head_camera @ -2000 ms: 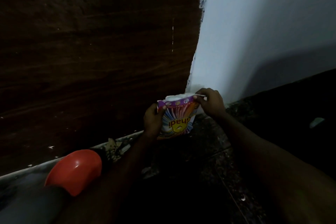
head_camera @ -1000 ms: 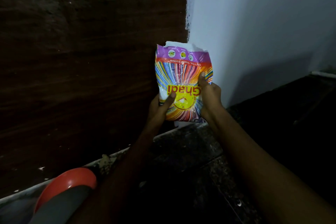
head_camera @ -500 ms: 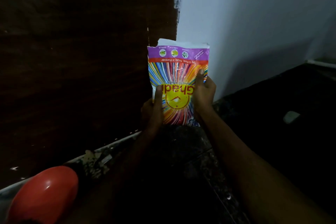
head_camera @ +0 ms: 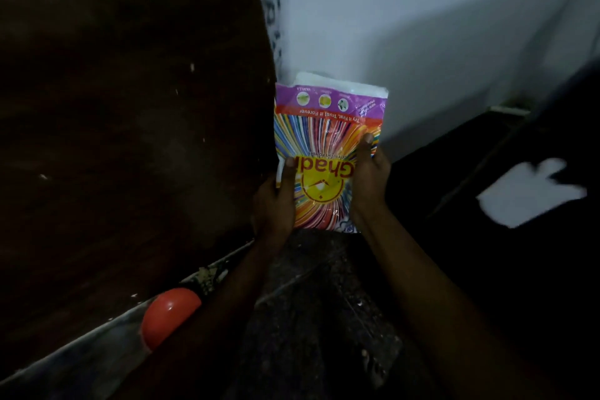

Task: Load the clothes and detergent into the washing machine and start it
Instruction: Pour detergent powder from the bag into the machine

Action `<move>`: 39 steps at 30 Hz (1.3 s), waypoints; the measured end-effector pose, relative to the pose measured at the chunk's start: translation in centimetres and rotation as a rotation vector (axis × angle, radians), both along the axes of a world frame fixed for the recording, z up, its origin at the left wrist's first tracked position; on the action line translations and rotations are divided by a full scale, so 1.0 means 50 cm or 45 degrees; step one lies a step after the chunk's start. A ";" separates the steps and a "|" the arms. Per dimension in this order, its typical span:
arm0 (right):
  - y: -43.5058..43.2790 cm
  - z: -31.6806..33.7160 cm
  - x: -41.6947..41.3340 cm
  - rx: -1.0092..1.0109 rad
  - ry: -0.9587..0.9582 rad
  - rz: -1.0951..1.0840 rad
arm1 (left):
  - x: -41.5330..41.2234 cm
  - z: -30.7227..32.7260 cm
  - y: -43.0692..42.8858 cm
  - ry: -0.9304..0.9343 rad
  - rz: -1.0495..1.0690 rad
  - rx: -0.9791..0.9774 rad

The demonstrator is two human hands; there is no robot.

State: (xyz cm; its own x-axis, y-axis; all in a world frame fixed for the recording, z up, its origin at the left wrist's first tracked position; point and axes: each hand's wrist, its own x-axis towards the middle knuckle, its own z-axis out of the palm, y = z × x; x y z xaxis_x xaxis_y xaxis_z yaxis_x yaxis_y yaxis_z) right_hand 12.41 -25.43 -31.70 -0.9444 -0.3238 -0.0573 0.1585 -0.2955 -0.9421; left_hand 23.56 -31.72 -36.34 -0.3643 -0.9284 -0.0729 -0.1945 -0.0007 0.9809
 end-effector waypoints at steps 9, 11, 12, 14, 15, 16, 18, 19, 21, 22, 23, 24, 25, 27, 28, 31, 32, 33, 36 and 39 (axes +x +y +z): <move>0.162 0.458 0.122 -0.026 -0.106 -0.067 | 0.123 0.479 0.129 -0.110 -0.229 0.036; 0.201 0.530 0.144 -0.039 -0.068 -0.125 | 0.138 0.554 0.156 -0.096 -0.296 0.048; 0.222 0.564 0.155 -0.039 -0.051 -0.152 | 0.143 0.585 0.170 -0.078 -0.322 0.045; 0.266 0.625 0.175 -0.049 -0.023 -0.191 | 0.149 0.643 0.195 -0.072 -0.375 0.034; 0.292 0.649 0.186 -0.066 -0.015 -0.188 | 0.152 0.669 0.212 -0.063 -0.414 0.030; 0.319 0.670 0.196 -0.096 -0.004 -0.184 | 0.153 0.690 0.230 -0.044 -0.460 0.027; 0.370 0.696 0.213 -0.128 0.053 -0.189 | 0.152 0.728 0.268 -0.006 -0.525 0.013; 0.399 0.702 0.222 -0.114 0.095 -0.208 | 0.153 0.744 0.292 -0.020 -0.548 0.003; 0.452 0.715 0.233 -0.073 0.150 -0.310 | 0.147 0.760 0.337 -0.038 -0.604 -0.019; 0.481 0.723 0.236 -0.061 0.165 -0.374 | 0.141 0.767 0.363 -0.041 -0.650 -0.032; 0.512 0.733 0.235 -0.060 0.176 -0.439 | 0.136 0.774 0.389 -0.065 -0.701 -0.040; 0.546 0.742 0.234 -0.059 0.178 -0.494 | 0.131 0.785 0.421 -0.085 -0.757 -0.059; 0.581 0.749 0.232 -0.064 0.176 -0.537 | 0.128 0.802 0.455 -0.090 -0.815 -0.080; 0.656 0.759 0.228 -0.120 0.159 -0.612 | 0.113 0.836 0.528 0.027 -0.907 -0.142; 0.696 0.763 0.226 -0.147 0.150 -0.649 | 0.102 0.855 0.568 0.129 -0.935 -0.164; 0.824 0.778 0.222 -0.176 0.118 -0.751 | 0.051 0.902 0.691 0.312 -1.009 -0.146; 0.867 0.782 0.223 -0.166 0.102 -0.785 | 0.032 0.908 0.734 0.337 -1.074 -0.097; 0.913 0.786 0.225 -0.157 0.094 -0.820 | 0.014 0.910 0.777 0.366 -1.156 -0.048; 1.042 0.794 0.223 -0.098 0.115 -0.896 | -0.029 0.890 0.903 0.343 -1.267 0.054; 1.150 0.805 0.224 0.013 0.139 -0.940 | -0.075 0.849 1.014 0.283 -1.190 0.169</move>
State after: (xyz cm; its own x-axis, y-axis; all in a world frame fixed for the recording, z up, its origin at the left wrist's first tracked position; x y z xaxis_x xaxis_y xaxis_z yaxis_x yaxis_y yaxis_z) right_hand 23.61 32.06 8.54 -0.9165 0.3970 0.0496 -0.1725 -0.2804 -0.9443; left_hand 19.82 18.98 6.13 -0.9691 -0.2467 0.0037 0.0173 -0.0532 0.9984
